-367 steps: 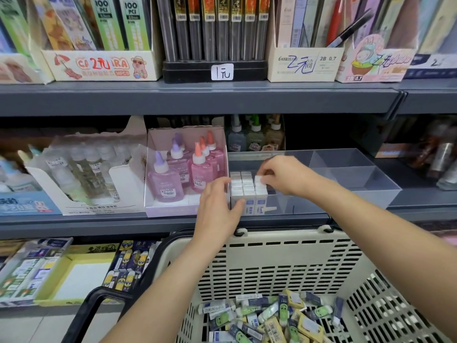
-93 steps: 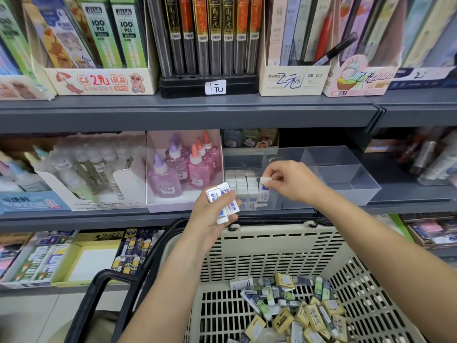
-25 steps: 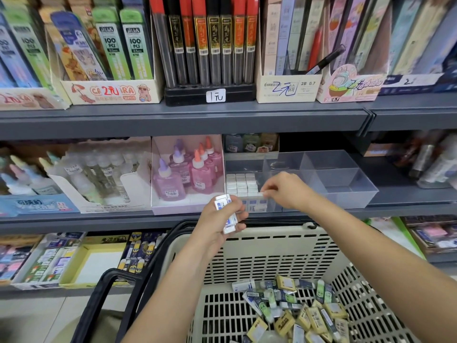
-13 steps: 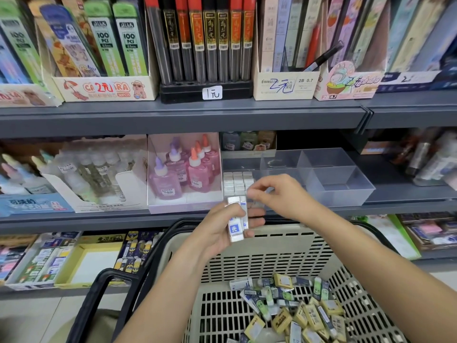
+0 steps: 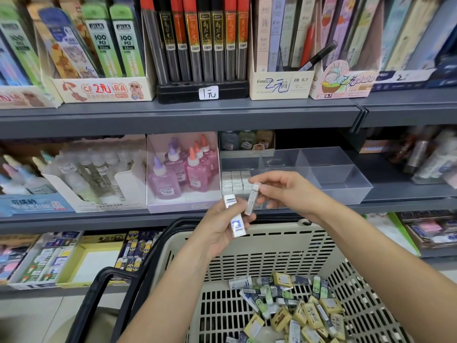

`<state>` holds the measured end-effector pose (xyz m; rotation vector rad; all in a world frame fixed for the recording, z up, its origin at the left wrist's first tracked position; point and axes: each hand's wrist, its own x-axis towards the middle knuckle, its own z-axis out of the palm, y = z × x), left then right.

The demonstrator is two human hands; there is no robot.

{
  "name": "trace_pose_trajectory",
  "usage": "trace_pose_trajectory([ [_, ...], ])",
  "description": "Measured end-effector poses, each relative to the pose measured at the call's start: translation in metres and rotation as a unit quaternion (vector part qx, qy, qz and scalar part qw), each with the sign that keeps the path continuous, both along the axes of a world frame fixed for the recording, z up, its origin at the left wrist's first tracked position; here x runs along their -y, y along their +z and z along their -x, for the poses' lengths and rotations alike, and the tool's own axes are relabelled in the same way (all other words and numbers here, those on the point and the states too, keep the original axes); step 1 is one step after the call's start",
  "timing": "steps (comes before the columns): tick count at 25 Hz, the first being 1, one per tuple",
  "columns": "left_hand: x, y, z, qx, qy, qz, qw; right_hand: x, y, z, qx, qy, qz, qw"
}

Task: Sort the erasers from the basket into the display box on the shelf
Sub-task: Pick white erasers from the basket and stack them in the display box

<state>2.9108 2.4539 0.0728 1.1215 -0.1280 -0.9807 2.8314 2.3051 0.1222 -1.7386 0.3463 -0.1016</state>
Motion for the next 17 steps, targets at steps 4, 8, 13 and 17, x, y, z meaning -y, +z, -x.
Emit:
trace_pose_trajectory([
  [4,0.001,-0.002,-0.001,0.075,0.030,0.005,0.997,-0.001,-0.005,0.000,-0.014,-0.019,-0.003,1.000],
  [8,0.005,-0.003,-0.001,0.143,0.039,-0.035,0.988,0.005,0.005,-0.007,-0.015,-0.022,0.116,0.993],
  [13,0.008,-0.003,-0.007,0.155,0.061,-0.048,0.985,0.023,0.018,-0.023,-0.035,-0.041,0.284,0.957],
  [17,-0.006,-0.006,-0.018,0.113,0.108,-0.043,0.987,0.040,0.011,-0.032,-0.006,-0.125,0.431,0.894],
])
